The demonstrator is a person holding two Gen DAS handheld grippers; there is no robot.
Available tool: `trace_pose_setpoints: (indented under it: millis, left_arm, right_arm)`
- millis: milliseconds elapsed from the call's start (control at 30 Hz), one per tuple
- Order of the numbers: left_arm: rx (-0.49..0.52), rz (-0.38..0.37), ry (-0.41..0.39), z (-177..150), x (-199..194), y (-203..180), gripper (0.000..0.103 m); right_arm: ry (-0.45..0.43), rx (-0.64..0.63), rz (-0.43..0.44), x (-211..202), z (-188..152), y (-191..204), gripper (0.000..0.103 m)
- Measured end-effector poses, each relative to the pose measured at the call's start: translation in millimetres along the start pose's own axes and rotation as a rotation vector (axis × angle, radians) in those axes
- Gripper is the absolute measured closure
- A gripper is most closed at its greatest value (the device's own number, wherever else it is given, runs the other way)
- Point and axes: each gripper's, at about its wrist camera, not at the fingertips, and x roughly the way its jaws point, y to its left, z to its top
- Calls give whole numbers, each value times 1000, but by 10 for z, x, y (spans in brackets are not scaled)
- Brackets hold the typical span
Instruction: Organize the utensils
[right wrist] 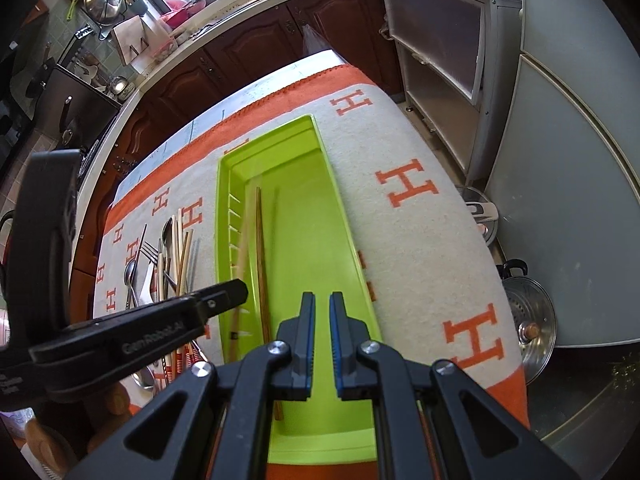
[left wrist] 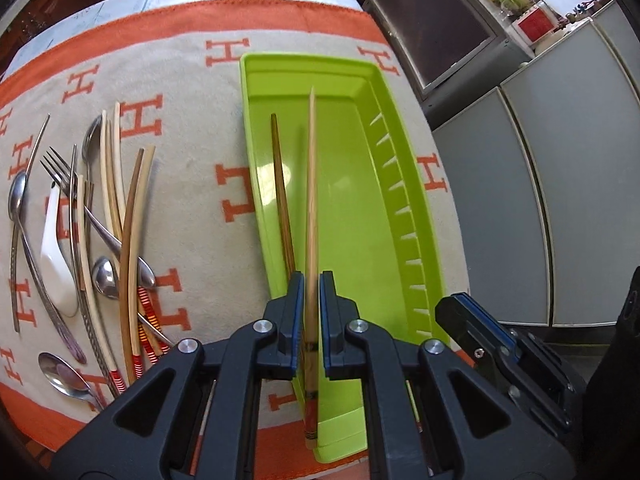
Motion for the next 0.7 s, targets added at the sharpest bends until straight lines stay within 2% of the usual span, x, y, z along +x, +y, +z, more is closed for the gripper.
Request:
trace_pose_setpoints:
  millis: [167, 267, 300, 400, 567, 667, 700]
  left_arm:
    - [25, -3, 15, -74, 10, 34, 98]
    - [64, -10, 10, -144, -127, 50, 98]
    - [77, 8, 5, -175, -174, 51, 98]
    - [129, 60, -30, -250, -342, 85, 97]
    - [171, 96, -113, -388, -700, 288, 97]
    - [159, 102, -121, -414, -867, 496, 97]
    - [152, 103, -124, -414, -916, 568, 92]
  right_arm:
    - [5, -17, 1, -3, -23, 32, 96]
    - [8, -30, 6, -1, -32, 63, 96]
    - [10, -37, 6, 0, -35, 84, 96]
    - [14, -55, 18, 3, -41, 159, 96]
    - [20, -105, 37, 3, -65, 356, 96]
    - [24, -139, 51, -1, -83, 503, 96]
    - [26, -151, 58, 0, -91, 563, 96]
